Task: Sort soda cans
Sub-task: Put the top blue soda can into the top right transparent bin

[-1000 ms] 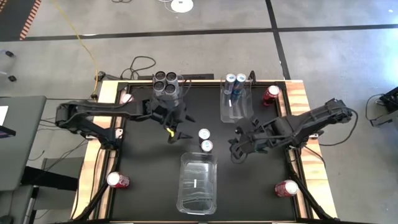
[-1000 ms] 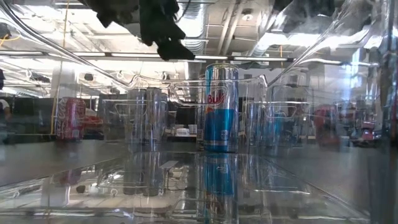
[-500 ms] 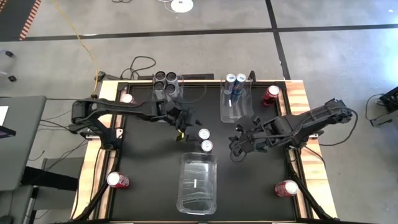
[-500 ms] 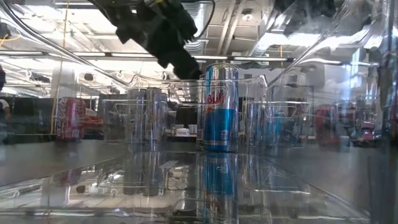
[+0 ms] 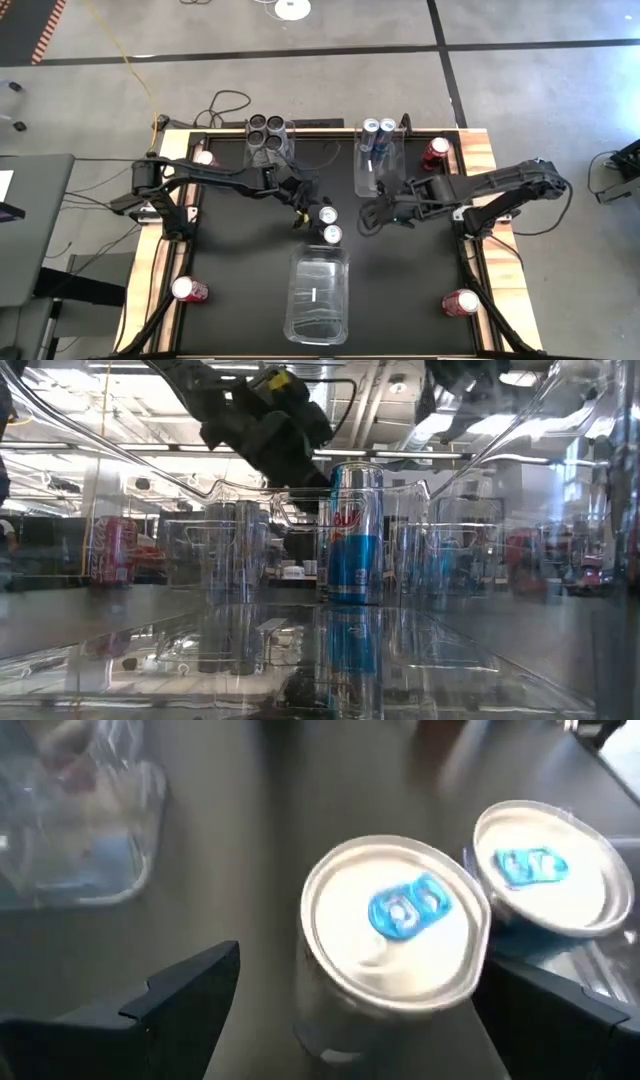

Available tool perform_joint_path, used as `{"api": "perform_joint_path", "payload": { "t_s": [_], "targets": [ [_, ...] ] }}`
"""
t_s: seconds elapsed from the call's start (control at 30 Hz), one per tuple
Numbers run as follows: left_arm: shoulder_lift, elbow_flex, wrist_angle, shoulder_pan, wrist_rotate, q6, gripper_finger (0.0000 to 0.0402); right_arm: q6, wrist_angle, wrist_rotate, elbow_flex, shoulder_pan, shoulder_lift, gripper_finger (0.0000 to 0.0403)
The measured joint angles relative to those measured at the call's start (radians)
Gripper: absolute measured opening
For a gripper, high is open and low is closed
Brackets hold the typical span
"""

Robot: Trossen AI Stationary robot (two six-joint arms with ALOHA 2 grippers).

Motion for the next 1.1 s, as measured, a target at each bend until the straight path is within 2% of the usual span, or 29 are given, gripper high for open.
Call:
{"api": "perform_joint_path", "payload": {
  "t_s": [0.2, 0.4, 0.57, 0.7, 0.87, 0.97, 1.1],
  "targets": [
    [0.034, 0.001, 0.028, -0.001, -0.061, 0.029, 0.0370, -0.094, 0.067, -0.029, -0.001, -0.023, 0.046, 0.0277],
    [0.034, 0.001, 0.055, 0.000, -0.133, 0.039, 0.0334, -0.154, 0.087, -0.055, -0.001, -0.023, 0.126, 0.0277],
    [0.034, 0.001, 0.138, 0.000, -0.211, 0.040, 0.0303, -0.293, 0.178, -0.053, -0.001, -0.055, 0.187, 0.0277],
    [0.034, 0.001, 0.139, 0.001, -0.216, 0.039, 0.0287, -0.397, 0.257, -0.066, -0.001, -0.104, 0.212, 0.0277],
    [0.032, 0.003, 0.111, -0.015, -0.216, 0.056, 0.0279, -0.459, 0.259, -0.159, 0.000, -0.130, 0.208, 0.0278],
    [0.033, 0.002, 0.092, -0.029, -0.215, 0.059, 0.0278, -0.521, 0.256, -0.172, 0.000, -0.128, 0.199, 0.0292],
    [0.034, 0.001, 0.088, -0.044, -0.214, 0.061, 0.0278, -0.593, 0.281, -0.213, 0.000, -0.139, 0.197, 0.0332]
  ]
}}
